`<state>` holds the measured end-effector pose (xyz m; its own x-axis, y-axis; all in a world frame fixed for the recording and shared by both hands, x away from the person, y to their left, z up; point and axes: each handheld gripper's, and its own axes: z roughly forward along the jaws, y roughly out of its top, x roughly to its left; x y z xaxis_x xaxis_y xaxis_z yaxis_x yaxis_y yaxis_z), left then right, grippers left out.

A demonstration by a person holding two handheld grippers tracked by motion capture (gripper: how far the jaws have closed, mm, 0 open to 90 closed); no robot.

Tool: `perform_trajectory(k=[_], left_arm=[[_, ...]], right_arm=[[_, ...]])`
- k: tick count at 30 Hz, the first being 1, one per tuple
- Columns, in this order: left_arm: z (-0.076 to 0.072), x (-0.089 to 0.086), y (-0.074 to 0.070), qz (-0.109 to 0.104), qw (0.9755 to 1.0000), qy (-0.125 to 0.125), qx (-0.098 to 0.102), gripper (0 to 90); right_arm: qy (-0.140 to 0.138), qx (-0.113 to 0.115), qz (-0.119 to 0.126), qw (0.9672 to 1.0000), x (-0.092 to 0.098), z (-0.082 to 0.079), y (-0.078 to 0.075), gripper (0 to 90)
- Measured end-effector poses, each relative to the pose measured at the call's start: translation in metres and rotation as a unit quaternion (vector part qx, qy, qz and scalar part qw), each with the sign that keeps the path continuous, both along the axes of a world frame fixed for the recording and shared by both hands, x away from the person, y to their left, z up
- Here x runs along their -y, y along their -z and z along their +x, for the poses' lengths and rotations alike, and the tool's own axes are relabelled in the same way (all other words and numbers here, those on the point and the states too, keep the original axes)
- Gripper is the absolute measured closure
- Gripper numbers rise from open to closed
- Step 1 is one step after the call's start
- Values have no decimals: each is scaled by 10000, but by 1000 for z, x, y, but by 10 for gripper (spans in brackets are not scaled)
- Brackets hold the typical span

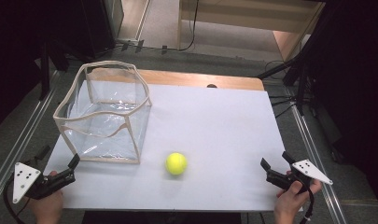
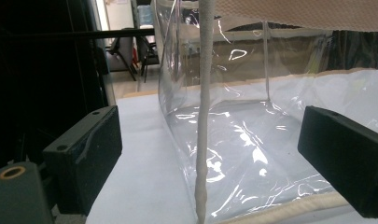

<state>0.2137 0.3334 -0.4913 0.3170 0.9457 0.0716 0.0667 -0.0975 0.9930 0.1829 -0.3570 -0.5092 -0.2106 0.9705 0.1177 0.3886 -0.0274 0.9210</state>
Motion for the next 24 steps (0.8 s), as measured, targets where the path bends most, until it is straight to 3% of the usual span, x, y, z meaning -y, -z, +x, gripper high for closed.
perform_trajectory(k=[7, 9, 12, 16, 24], left_arm=[[-1, 0, 0, 31, 10000, -1, 2, 68], [-1, 0, 0, 20, 10000, -2, 1, 68], [-1, 0, 0, 19, 10000, 4, 11, 68], [-1, 0, 0, 32, 10000, 7, 18, 68], [-1, 0, 0, 29, 10000, 17, 28, 68]], right_arm=[[-126, 95, -64, 9999, -7, 0, -8, 62], [-155, 82, -76, 9998, -9, 0, -9, 62], [-313, 41, -326, 9990, -18, 4, -16, 62], [-361, -31, -304, 9989, -25, 7, -19, 62], [-848, -163, -458, 9952, -45, 16, -27, 63]])
